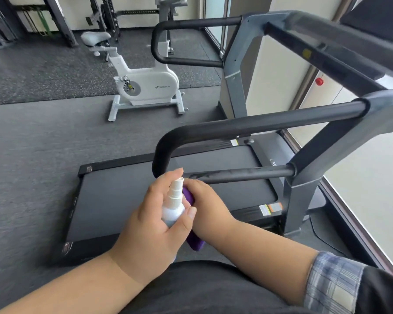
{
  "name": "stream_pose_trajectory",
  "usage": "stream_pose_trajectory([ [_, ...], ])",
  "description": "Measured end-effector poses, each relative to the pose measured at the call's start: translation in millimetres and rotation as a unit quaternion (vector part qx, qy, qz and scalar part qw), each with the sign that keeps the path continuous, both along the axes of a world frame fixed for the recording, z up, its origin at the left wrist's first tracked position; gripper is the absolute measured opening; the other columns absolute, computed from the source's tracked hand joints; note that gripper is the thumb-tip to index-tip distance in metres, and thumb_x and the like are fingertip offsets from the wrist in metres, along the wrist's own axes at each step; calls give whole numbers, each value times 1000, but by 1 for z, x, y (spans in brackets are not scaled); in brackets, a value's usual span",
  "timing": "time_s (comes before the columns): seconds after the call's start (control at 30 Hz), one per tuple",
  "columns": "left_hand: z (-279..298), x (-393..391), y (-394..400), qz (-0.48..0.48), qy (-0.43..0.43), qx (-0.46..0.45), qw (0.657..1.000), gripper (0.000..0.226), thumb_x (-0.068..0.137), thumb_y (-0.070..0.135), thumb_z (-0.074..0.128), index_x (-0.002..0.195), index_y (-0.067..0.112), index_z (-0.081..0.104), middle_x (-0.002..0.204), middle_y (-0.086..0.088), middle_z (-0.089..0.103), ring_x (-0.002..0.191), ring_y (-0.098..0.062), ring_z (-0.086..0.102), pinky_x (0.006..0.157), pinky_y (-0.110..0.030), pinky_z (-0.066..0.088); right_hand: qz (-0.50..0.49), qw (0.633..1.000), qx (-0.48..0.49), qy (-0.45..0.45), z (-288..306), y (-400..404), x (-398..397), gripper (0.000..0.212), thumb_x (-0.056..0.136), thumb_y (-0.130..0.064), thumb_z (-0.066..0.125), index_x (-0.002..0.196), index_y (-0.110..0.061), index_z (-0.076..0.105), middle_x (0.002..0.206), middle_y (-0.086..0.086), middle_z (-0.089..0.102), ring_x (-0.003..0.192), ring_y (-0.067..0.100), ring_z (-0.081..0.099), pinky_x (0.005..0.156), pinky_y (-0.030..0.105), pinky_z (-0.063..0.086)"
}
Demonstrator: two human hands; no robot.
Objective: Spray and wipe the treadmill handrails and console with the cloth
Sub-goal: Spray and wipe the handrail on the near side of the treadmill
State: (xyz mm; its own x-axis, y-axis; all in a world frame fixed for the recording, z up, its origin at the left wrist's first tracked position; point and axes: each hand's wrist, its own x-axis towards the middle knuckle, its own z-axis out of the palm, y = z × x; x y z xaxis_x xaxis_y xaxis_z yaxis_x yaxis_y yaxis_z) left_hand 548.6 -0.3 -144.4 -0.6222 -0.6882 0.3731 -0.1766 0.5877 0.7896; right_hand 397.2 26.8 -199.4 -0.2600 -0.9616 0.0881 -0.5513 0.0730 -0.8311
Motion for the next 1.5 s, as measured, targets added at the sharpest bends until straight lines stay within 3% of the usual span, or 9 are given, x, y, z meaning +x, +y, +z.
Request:
stream_pose_trajectory([
  [0.1,-2,-13,5,10,0,6,1000,56,80,53,59,124,76,32,101,10,67,91,-9,66,79,-9,47,-94,977,16,-191,-1,14,-23,47,65,-44,72,110,-50,60,101,-21,71,92,-1,67,80,24,52],
  [0.23,3,-44,13,7,2,2,1000,59,85,44,63,128,70,33,92,11,66,83,-11,66,77,-7,45,-189,899,2,-396,3,30,-61,47,68,-44,82,110,-30,67,103,4,75,98,27,72,90,54,57],
  [0.43,16,-95,29,6,-34,5,999,66,88,30,66,126,73,33,95,15,66,86,-10,65,75,-5,43,-255,840,-45,-477,19,62,-142,40,80,-34,74,113,-14,65,108,24,71,100,47,68,84,65,55],
  [0.53,20,-123,38,18,-38,4,999,60,88,40,64,128,72,33,98,15,66,91,-8,64,78,-4,42,-253,864,-83,-427,31,76,-187,25,83,-35,70,102,-19,68,99,15,74,88,37,73,72,46,61],
  [0.77,4,-169,57,66,-60,25,996,64,92,31,65,126,73,32,97,15,67,89,-9,65,76,-18,45,-230,961,-63,-139,14,78,-270,40,75,-49,74,107,-62,52,107,-31,63,99,-8,61,84,21,46],
  [0.97,0,-173,75,134,-88,48,986,57,92,36,63,124,73,33,97,14,68,89,-9,65,75,-6,43,-84,991,32,104,-35,54,-294,66,77,-42,77,136,-31,51,130,-6,58,122,18,49,110,40,39],
  [1.07,4,-170,83,157,-103,52,981,63,92,33,67,123,74,32,98,15,67,91,-9,64,77,-16,44,12,942,99,319,-58,55,-285,76,78,-64,68,141,-28,45,136,-3,56,129,28,46,114,50,33],
  [1.27,2,-167,92,183,-124,74,973,54,80,58,53,125,76,29,102,17,67,96,-7,63,79,-23,44,-16,930,27,366,-74,56,-283,81,74,-69,67,138,-24,46,132,1,60,125,32,51,104,51,42],
  [1.5,-18,-165,90,213,-139,87,963,55,81,56,56,128,72,32,103,25,66,93,0,64,75,-19,44,-1,931,36,362,-76,52,-283,89,81,-91,32,139,-24,46,137,-1,55,125,30,49,103,53,40],
])
